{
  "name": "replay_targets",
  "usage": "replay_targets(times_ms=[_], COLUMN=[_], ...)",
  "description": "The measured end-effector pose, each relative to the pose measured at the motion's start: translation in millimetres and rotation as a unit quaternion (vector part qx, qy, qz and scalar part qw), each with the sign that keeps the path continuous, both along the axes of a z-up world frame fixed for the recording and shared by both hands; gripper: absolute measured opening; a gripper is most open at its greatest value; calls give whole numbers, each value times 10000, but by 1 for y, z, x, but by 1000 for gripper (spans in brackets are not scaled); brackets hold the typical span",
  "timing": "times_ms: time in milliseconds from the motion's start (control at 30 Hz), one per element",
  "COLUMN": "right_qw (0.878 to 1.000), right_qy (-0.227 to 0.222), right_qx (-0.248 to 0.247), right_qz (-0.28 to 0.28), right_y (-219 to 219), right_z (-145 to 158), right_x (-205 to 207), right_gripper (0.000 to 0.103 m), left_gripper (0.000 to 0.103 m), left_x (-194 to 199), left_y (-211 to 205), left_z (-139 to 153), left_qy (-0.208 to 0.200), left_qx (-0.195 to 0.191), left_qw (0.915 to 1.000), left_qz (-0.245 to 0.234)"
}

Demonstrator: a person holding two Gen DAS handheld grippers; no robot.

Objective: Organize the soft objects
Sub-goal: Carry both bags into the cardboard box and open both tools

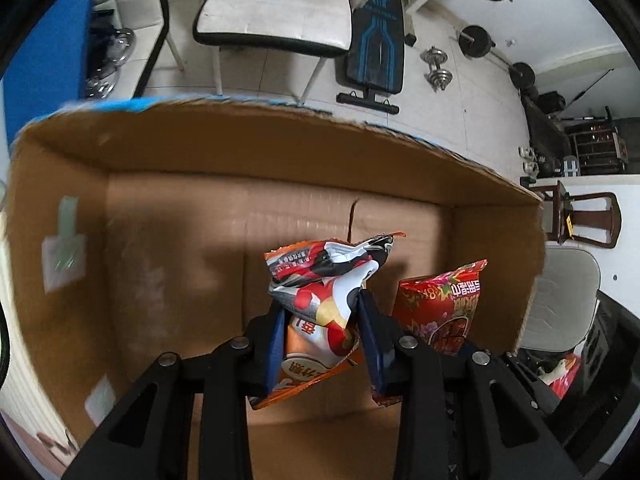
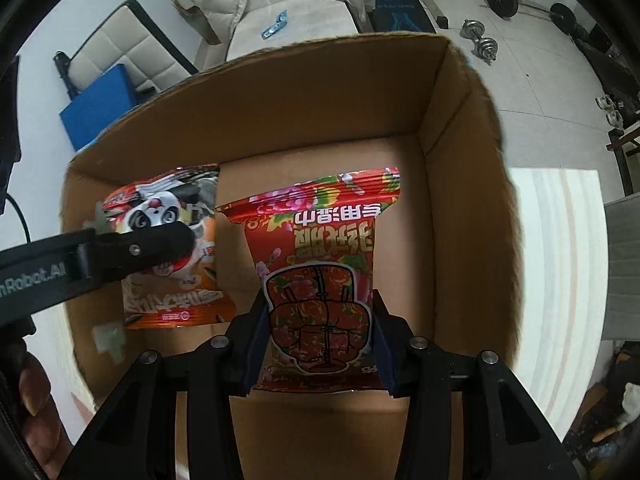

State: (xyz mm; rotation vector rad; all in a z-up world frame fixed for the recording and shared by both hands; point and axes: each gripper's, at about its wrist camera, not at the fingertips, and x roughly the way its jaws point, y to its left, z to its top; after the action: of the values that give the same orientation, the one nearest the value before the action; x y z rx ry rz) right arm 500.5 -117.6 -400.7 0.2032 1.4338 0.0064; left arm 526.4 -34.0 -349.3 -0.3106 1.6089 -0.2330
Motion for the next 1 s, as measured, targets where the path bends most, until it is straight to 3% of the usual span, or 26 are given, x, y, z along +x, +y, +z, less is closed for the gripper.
replay_targets(times_ms=[133,200,300,333,367,400,467,533,700,733,1000], right_qw=[9998,9997,9994,9993,9993,9994,9992,9988,9982,9983,9984], right_qy=[-30,-52,-49,-43,-57,-53,-69,-81,-95,-96,-165], right_qx=[-179,-245,-335,-363,-359,-342,-392,-476,-545,-517,-410], right_qz=[16,40,45,41,33,37,57,90,224,253,345], right_y=[5,8,12,14,15,15,14,19,23,23,30], right_z=[-6,-7,-6,-7,-3,-1,6,16,36,39,67], right_x=[9,13,13,16,11,10,8,5,-12,-14,-45], right_gripper=[48,48,50,56,69,75,76,80,94,101,103], left_gripper=[32,33,35,48,57,74,80,95,101,102,102], left_x=[10,17,17,16,16,15,11,7,-8,-14,-46], left_y=[-8,-9,-2,-2,-2,-2,0,3,7,8,19], left_z=[-12,-18,-16,-14,-11,-8,1,9,33,41,80], left_qy=[136,198,336,304,254,191,36,-53,-396,-503,-889], left_qx=[-5,179,190,246,335,400,504,556,792,874,1300], left_qw=[9997,9992,9991,9989,9986,9984,9979,9975,9948,9935,9861], left_qz=[-202,-314,-180,-239,-310,-356,-396,-429,-508,-531,-529])
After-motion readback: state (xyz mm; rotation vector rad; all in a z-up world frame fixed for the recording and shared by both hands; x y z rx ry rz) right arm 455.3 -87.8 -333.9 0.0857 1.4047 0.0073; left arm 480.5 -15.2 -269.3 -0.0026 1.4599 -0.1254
